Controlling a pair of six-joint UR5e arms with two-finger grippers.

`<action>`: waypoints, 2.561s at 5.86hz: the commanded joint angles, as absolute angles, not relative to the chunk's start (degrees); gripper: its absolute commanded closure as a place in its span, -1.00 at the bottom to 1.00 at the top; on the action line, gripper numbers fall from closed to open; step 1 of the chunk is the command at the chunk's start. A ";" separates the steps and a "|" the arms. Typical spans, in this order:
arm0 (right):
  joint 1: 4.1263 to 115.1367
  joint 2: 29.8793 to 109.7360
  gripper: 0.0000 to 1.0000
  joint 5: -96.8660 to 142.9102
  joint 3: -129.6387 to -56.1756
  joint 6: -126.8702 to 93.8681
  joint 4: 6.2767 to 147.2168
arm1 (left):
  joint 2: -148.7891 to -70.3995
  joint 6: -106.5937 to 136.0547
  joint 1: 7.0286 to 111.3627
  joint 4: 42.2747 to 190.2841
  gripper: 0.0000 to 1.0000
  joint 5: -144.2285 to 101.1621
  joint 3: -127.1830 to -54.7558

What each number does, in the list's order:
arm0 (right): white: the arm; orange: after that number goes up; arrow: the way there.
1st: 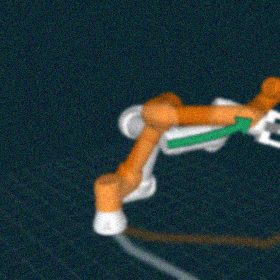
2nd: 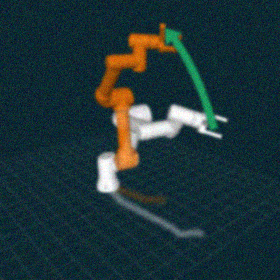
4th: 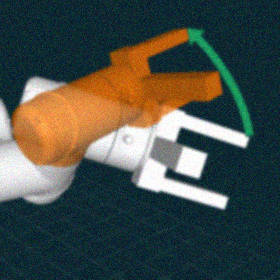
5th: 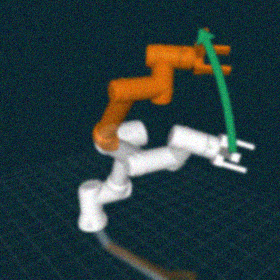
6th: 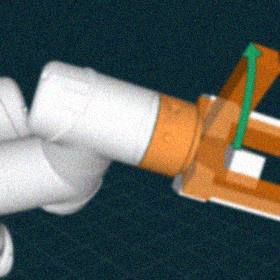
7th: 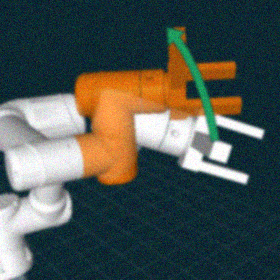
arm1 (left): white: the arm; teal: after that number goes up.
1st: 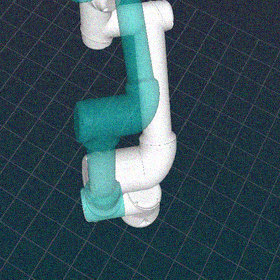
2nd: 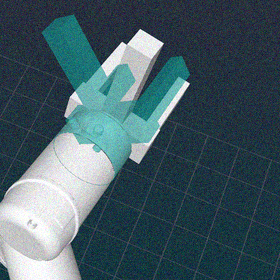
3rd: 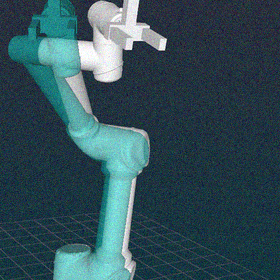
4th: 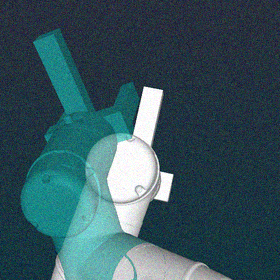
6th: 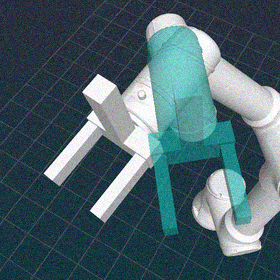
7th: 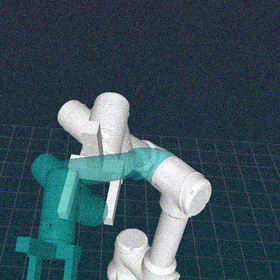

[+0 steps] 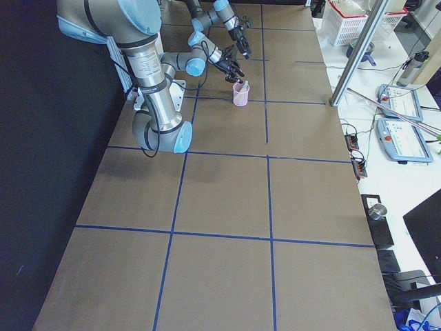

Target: Collect pens into pen holder

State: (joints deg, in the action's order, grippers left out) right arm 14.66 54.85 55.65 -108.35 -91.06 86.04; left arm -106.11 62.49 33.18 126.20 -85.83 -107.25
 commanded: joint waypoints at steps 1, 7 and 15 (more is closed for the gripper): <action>15.81 59.74 -1.00 60.51 -119.38 -88.27 86.48 | -103.37 51.03 43.36 125.86 -1.00 -98.45 -104.34; 63.01 82.49 -1.00 122.25 -117.63 -38.28 86.66 | -102.48 16.83 68.86 100.56 -1.00 -119.04 -103.03; 94.66 89.56 -1.00 133.78 -93.08 18.37 97.30 | -88.52 -13.44 91.32 80.06 -1.00 -135.26 -95.64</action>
State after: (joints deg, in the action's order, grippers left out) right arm 94.34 89.17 134.21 -93.05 18.14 96.60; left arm -90.27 -13.10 90.87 79.93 -135.13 -96.96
